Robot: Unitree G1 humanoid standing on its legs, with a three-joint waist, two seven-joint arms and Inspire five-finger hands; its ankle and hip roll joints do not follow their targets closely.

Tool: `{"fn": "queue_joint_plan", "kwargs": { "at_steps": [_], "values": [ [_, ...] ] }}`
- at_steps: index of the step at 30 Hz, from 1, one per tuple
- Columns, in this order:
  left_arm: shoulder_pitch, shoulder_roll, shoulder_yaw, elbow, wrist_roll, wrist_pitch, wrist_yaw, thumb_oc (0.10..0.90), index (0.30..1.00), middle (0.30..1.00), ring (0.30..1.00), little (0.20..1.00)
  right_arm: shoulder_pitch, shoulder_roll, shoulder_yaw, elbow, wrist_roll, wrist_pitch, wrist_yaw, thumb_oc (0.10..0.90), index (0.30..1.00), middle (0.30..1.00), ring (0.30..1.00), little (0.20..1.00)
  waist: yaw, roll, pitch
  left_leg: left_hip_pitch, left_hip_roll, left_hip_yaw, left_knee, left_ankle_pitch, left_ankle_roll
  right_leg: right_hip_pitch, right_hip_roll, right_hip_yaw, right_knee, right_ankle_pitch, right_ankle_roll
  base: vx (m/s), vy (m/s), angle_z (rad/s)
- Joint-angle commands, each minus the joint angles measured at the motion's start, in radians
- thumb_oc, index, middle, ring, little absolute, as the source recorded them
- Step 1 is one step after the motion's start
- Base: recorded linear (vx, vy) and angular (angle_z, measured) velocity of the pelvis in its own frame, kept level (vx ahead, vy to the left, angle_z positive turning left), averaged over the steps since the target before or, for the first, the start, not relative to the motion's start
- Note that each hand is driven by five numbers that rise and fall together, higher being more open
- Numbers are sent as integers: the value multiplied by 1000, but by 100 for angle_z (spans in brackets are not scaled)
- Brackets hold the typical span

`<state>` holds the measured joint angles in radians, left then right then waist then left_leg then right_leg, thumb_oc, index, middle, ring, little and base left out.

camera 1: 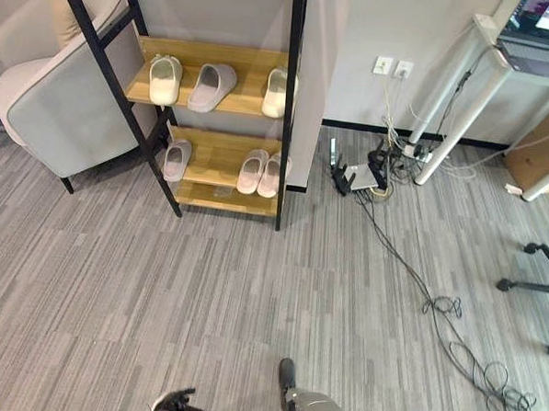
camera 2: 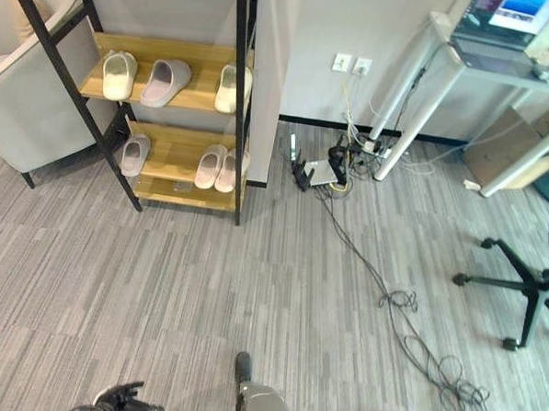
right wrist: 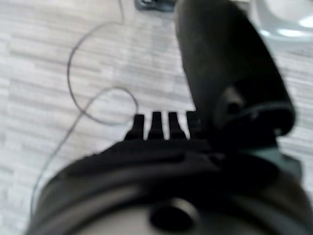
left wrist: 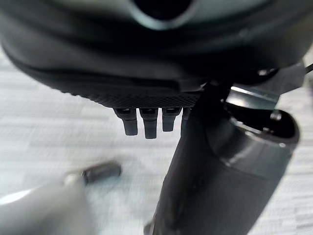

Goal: Arrange the slippers neatly on the shoe rack.

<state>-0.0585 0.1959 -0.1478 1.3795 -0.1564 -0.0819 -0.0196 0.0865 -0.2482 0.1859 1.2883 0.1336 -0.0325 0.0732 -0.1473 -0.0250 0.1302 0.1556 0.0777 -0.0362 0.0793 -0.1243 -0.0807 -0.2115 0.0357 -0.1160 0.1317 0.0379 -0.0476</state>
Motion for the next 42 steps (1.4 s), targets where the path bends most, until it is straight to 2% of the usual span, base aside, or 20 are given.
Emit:
{"fn": "queue_joint_plan", "kwargs": {
  "at_steps": [1,2,3,4,6,9,12,16,21,23,24,25,29,31,32,33,37,38,39,42],
  "values": [
    [-6,40,16,-14,11,-31,6,800,900,900,900,900,17,-47,2,11,21,-17,15,800,900,900,900,900,-9,6,-35,35,-88,36,106,12,1,-3,-29,102,-67,36,140,197,-196,18],
    [-8,38,15,-31,-12,-30,7,800,900,900,900,900,0,-57,-1,3,39,-21,12,800,900,900,900,900,3,-5,-20,-78,-81,32,336,129,-35,37,-33,112,-53,5,108,106,-126,22],
    [-8,38,15,-31,-12,-30,7,800,900,900,900,900,-1,-57,-1,3,39,-21,12,800,900,900,900,900,2,-4,-21,-83,-80,30,343,126,-36,35,-32,111,-51,4,107,247,-243,14],
    [-16,38,8,-53,-26,-27,12,800,900,900,900,900,-18,-67,8,-5,39,-22,3,800,900,900,900,900,24,-22,-6,-154,-78,41,496,171,-33,73,-31,124,-42,-27,79,138,-117,-3],
    [-17,37,5,-60,-29,-29,19,800,900,900,900,900,-22,-72,15,-13,42,-26,-3,800,900,900,900,900,43,-38,-1,-218,-48,85,539,156,-14,118,-44,123,-47,-56,69,270,-136,-24],
    [-16,28,0,-71,-29,-32,26,800,900,900,900,900,-23,-70,29,-27,38,-35,-10,800,900,900,900,900,77,-52,1,-284,-25,132,395,68,23,179,-57,114,-68,-90,78,333,10,0],
    [-17,24,-8,-77,-30,-35,26,800,900,900,900,900,-28,-72,42,-36,25,-40,-10,800,900,900,900,900,96,-50,10,-299,-29,108,248,50,22,208,-58,112,-71,-117,90,200,84,-2],
    [-31,23,-25,-63,-11,-33,27,800,900,900,900,900,-36,-66,58,-25,-19,-36,-16,800,900,900,900,900,136,-39,9,-400,17,84,-7,208,-13,320,-51,125,-110,-172,110,390,214,-1],
    [-13,33,-11,-27,21,-19,17,800,900,900,900,900,-22,-48,48,-6,-35,-23,-3,800,900,900,900,900,138,-60,-20,-369,-2,118,-6,199,1,337,-97,147,-109,-164,142,279,265,-47],
    [-18,43,-19,-26,38,-18,16,800,900,900,900,900,-19,-41,38,-4,-31,-23,3,800,900,900,900,900,136,-70,-28,-364,-21,136,19,168,23,307,-129,157,-32,-155,167,167,250,-28],
    [-24,51,-21,-32,37,-21,17,800,900,900,900,900,-21,-40,38,-3,-34,-22,5,800,900,900,900,900,132,-69,-21,-352,-29,146,28,147,36,269,-142,157,46,-129,187,100,237,-10],
    [-38,61,-24,-44,26,-20,19,800,900,900,900,900,-32,-36,42,-13,-38,-23,6,800,900,900,900,900,116,-64,5,-326,-40,160,41,118,63,173,-172,159,209,-21,214,100,236,-18],
    [-42,72,-29,-53,32,-19,16,800,900,900,900,900,-32,-28,47,-34,-42,-25,3,800,900,900,900,900,84,-40,21,-254,-55,163,29,81,83,84,-178,135,300,23,190,198,208,17],
    [-32,73,-33,-54,48,-21,7,800,900,900,900,900,-23,-22,60,-33,-47,-25,8,800,900,900,900,900,56,-32,15,-201,-83,153,20,48,83,59,-112,130,203,-63,173,336,90,18],
    [-32,73,-33,-54,48,-21,7,800,900,900,900,900,-23,-23,60,-33,-47,-25,8,800,900,900,900,900,54,-32,19,-196,-83,151,21,46,83,64,-112,129,203,-66,173,431,70,16],
    [-30,70,-41,-52,60,-23,6,800,900,900,900,900,-26,-24,66,-32,-48,-25,7,800,900,900,900,900,38,-40,14,-162,-111,142,10,25,83,41,-77,142,86,-63,177,213,24,15],
    [-33,54,-55,-33,85,-20,11,800,900,900,900,900,-32,-25,80,-52,-58,-30,2,800,900,900,900,900,11,-52,18,-82,-140,121,-4,-23,78,-20,-53,95,-75,2,191,303,-13,26],
    [-33,53,-54,-33,85,-20,11,800,900,900,900,900,-32,-25,80,-52,-58,-30,2,800,900,900,900,900,10,-49,20,-80,-138,119,-3,-25,78,-17,-52,93,-76,1,191,373,-100,14],
    [-28,48,-61,-29,93,-19,11,800,900,900,900,900,-30,-29,83,-67,-67,-32,-2,800,900,900,900,900,4,-51,18,-51,-143,118,0,-36,73,-29,-57,35,-101,19,196,174,-58,18],
    [-21,42,-64,-26,105,-18,6,800,900,900,900,900,-25,-37,85,-73,-68,-34,-5,800,900,900,900,900,-2,-47,5,-18,-140,110,-5,-43,67,-10,-55,16,-111,22,186,278,-132,17]
  ]
}}
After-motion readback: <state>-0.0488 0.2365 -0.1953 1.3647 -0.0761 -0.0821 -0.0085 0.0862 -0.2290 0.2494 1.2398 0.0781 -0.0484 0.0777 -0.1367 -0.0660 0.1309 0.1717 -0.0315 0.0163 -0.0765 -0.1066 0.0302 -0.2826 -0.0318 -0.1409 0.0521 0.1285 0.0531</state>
